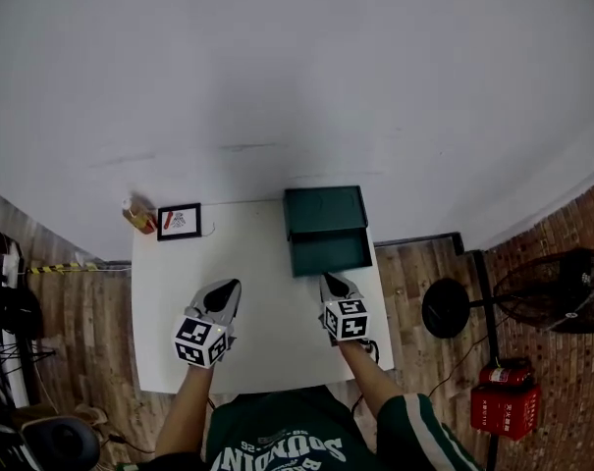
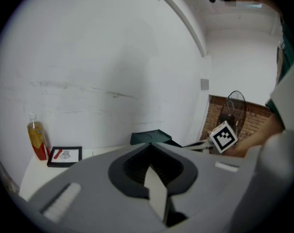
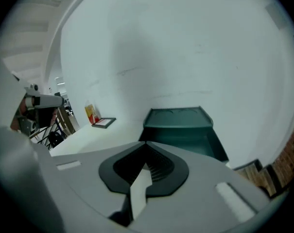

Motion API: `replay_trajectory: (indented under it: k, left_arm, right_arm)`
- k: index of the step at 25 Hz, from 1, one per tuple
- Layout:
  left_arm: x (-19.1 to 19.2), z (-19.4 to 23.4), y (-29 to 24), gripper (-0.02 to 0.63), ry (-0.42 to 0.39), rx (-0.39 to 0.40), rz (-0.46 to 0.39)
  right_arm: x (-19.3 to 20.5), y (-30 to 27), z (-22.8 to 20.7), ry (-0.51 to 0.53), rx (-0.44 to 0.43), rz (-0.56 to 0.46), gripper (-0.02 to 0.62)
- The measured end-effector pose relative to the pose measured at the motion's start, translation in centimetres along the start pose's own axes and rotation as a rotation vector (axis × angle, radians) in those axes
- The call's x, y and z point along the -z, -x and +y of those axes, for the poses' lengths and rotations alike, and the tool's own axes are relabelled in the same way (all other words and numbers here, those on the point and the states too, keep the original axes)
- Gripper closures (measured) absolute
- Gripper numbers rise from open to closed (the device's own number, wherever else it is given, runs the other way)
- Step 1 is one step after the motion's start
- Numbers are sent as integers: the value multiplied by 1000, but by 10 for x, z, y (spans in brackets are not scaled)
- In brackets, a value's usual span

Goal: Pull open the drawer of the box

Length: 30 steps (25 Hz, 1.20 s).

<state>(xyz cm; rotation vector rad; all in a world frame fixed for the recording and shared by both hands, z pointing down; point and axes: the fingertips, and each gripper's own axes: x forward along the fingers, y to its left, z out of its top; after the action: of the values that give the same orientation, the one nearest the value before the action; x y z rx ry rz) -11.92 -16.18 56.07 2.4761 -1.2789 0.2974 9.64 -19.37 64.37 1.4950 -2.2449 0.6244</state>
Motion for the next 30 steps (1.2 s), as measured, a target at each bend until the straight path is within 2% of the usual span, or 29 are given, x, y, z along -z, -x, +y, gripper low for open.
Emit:
replay_trajectory:
  k: [3,6,11,14,30]
  left_arm:
    - [-21,7,6,554,-32,-8,-38]
    - [-42,13,15,554,-62,-14,-77]
    - [-67,24,32,554,-94,-29,-131]
    - [-73,27,38,554,-99,-32,-144]
    - [-72,25,39,554,-91,-20,-157]
  right_arm:
    - [-55,13,34,105,-42,-122,594]
    - [-104,33,63,166,-72,-232,594]
    - [-157,65,98,256,-75,-384,594]
    - [-165,74,104,252,-82,-411,594]
    - [-152,71,106,203,-87,-395,594]
